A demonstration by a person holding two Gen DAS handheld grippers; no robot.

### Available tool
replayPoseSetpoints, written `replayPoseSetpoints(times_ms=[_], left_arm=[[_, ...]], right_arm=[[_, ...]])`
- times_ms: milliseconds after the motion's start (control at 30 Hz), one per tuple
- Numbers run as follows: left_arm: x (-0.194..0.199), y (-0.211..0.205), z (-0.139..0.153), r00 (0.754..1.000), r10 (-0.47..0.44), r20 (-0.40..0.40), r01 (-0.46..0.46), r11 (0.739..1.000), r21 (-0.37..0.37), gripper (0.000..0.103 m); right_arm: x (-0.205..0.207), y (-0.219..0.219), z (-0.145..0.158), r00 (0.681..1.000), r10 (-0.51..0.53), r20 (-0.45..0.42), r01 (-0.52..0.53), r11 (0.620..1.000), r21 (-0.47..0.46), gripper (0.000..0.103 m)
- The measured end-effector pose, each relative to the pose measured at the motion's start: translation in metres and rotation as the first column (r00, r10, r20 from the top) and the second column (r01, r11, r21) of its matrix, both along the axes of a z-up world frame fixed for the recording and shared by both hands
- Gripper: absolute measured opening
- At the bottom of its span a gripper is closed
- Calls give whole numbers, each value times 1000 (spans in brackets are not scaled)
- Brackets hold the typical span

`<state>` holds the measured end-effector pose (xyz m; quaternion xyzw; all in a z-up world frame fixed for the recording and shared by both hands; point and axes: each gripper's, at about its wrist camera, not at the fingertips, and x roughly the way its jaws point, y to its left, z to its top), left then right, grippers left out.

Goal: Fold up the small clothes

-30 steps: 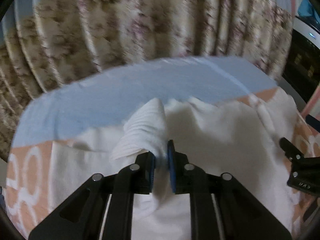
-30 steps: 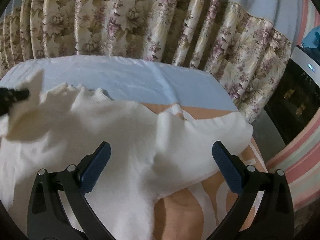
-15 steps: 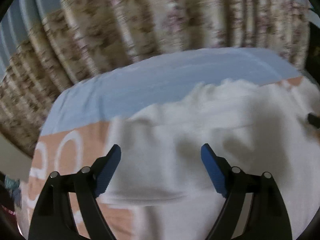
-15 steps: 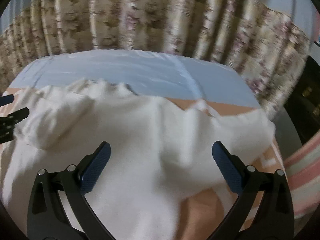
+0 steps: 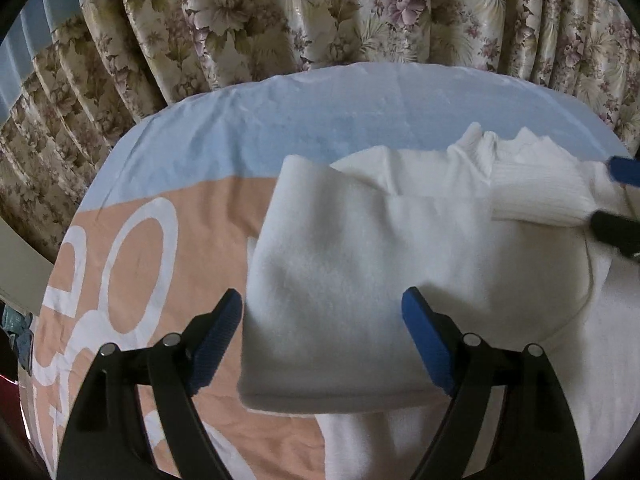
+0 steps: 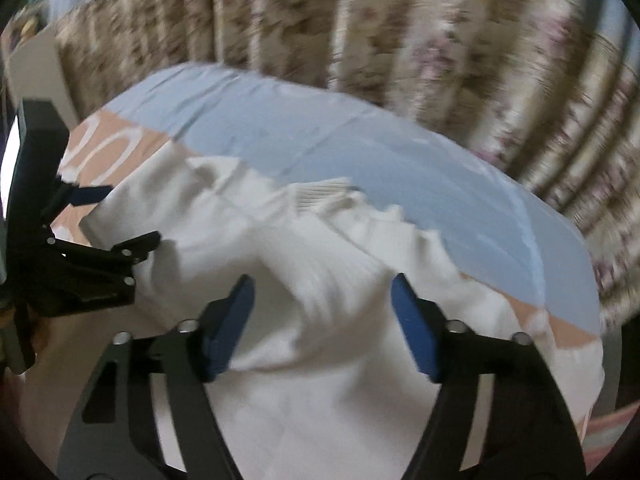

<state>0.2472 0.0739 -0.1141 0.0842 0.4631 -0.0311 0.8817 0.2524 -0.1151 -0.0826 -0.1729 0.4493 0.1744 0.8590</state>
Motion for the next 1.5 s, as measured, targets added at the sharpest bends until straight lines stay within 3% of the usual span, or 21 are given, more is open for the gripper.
replayPoseSetpoints(times_ms=[67, 167, 233, 300, 433, 533, 600, 667, 700, 733, 800, 1033, 1133, 1167, 1233, 1300, 1333, 1400, 1500], left_arm=[[0, 0, 0, 1000, -1, 1, 1, 1000, 2, 83], [0, -1, 1, 1000, -3, 6, 3, 1000, 19, 83], [2, 0, 1, 1000, -4, 5, 3, 1000, 24, 83], [2, 0, 1, 1000, -4, 1, 4, 1000, 22, 83], [3, -1, 1, 1000, -13, 5, 13, 999, 39, 83], [3, -1, 1, 1000, -23, 4, 23, 999, 31, 85], [1, 0, 2, 1000, -28, 5, 28, 1000, 13, 86], [0, 0, 1, 999, -35, 2, 35, 999, 3, 86], [-1, -1, 1, 999, -34, -2, 34, 999, 5, 86], [-1, -1, 0, 999, -34, -4, 34, 999, 7, 86], [-2, -1, 1, 999, -39, -10, 39, 999, 8, 86], [4, 4, 10, 1000, -29, -9, 29, 1000, 4, 86], [9, 8, 16, 1000, -22, -10, 21, 999, -46, 86], [10, 9, 17, 1000, -26, -15, 25, 998, -65, 86], [14, 9, 18, 999, -35, -25, 33, 996, -83, 86], [18, 7, 16, 999, -36, -25, 34, 998, -57, 86], [18, 7, 16, 999, -36, -23, 35, 998, -50, 86], [21, 10, 16, 1000, -24, -20, 23, 999, -48, 86], [24, 16, 17, 1000, -4, -19, 3, 997, -75, 86]], right_arm=[[8, 12, -14, 998, 34, -52, -36, 998, -43, 63], [15, 18, -28, 998, 26, -62, -33, 993, -112, 60], [24, 14, -37, 996, 0, -90, -12, 991, -131, 26], [29, 6, -38, 994, -26, -104, 16, 995, -100, 14], [18, -20, -9, 996, -84, -10, 84, 996, -2, 14], [-8, -58, 13, 979, -200, 44, 194, 974, 121, 14], [-24, -87, 11, 956, -290, 34, 282, 947, 156, 15], [-38, -114, -5, 938, -344, -33, 345, 928, 139, 22], [-43, -126, -13, 930, -361, -71, 368, 920, 136, 31], [-49, -137, -19, 921, -375, -102, 387, 911, 143, 48], [-61, -160, -23, 899, -416, -136, 434, 887, 157, 63], [-55, -180, 3, 888, -454, -69, 459, 873, 167, 67], [-35, -178, -13, 886, -436, -159, 456, 882, 120, 69], [-33, -179, -21, 879, -436, -193, 459, 883, 95, 68], [-30, -176, -35, 877, -414, -245, 442, 894, 70, 39], [-33, -171, -35, 884, -402, -240, 429, 900, 71, 32], [-34, -169, -32, 893, -383, -237, 412, 907, 85, 20], [-32, -167, -23, 904, -370, -213, 401, 907, 130, 17], [-24, -159, 4, 934, -353, -61, 358, 915, 183, 17]])
